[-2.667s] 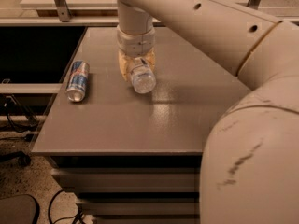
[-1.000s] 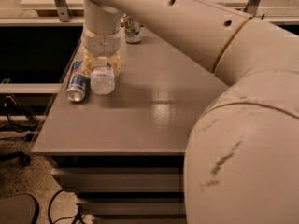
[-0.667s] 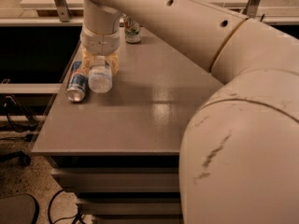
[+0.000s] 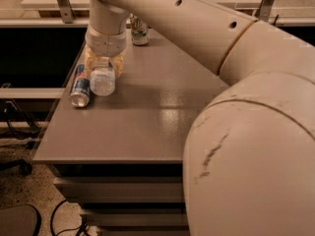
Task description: Move blue plastic bottle near redbull can
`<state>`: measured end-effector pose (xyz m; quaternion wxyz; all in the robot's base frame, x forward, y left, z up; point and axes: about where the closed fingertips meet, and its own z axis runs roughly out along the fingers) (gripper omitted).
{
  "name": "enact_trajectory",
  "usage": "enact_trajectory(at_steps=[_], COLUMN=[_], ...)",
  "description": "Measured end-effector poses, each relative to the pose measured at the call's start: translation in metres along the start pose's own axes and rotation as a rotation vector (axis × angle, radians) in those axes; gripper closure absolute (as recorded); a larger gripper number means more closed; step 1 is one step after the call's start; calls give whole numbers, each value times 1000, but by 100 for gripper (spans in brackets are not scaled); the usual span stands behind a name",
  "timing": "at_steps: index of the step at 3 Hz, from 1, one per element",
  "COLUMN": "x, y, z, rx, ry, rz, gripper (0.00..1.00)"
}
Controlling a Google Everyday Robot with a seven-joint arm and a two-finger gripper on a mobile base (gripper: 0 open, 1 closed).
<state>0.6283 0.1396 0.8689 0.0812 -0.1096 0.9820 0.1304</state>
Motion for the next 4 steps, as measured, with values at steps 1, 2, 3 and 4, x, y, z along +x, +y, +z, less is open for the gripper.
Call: enact_trajectory(at_steps=[1,2,3,4], x=[-2,-6,-6,-6], y=[-1,-2,0,4], z=[-1,-3,-2,-3], rx=[-3,-7,-10,-20], ry=[-1,-7,-6,-6], rz=[6,9,4,-15], gripper=[12,0,0,0])
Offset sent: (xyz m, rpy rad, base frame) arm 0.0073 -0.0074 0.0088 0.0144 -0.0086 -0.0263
